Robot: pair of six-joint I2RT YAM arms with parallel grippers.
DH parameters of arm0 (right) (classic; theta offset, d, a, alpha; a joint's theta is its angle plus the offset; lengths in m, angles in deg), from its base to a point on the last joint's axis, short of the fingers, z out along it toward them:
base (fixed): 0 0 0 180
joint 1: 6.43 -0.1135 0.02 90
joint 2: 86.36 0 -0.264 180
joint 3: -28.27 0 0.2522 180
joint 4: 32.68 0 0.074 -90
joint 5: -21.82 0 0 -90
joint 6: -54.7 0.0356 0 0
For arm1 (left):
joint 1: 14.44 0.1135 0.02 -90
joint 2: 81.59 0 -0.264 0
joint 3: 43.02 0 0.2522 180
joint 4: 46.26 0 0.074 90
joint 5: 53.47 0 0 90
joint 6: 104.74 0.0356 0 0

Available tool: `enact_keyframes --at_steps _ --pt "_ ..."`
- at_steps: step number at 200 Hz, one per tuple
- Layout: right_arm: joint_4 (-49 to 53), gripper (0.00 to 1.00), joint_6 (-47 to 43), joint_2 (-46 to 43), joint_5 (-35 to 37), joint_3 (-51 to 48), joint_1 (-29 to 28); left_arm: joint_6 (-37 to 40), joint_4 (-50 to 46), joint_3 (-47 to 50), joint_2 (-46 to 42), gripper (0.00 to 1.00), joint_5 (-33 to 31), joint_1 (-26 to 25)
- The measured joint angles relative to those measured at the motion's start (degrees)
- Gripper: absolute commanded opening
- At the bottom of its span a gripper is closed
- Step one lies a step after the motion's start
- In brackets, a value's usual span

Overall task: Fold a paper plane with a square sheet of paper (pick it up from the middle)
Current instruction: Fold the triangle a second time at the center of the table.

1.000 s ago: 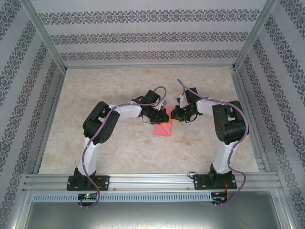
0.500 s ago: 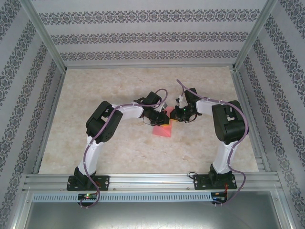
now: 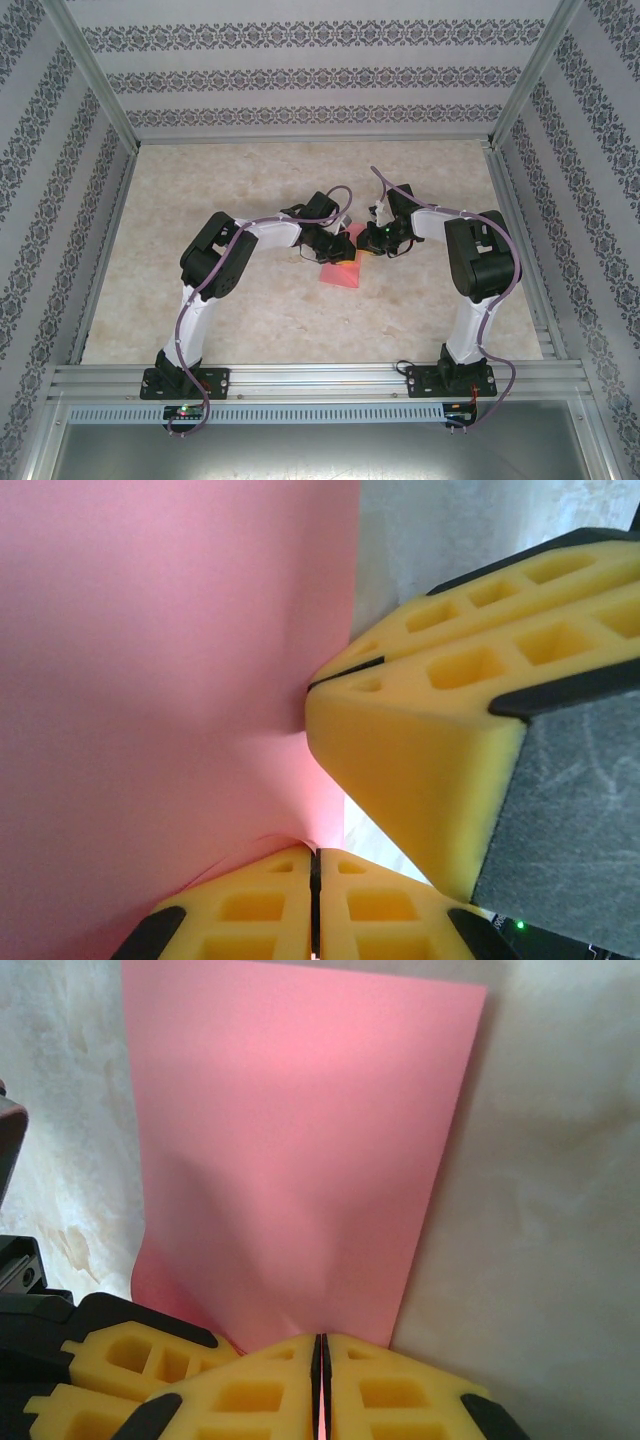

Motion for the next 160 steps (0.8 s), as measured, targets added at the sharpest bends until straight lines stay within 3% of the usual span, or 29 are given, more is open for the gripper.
enact_keyframes --at_steps 160 --pt "0.0 0.12 0.0 0.0 0.0 0.0 0.0 0.1 0.2 -0.3 0.6 0.12 0.5 0.0"
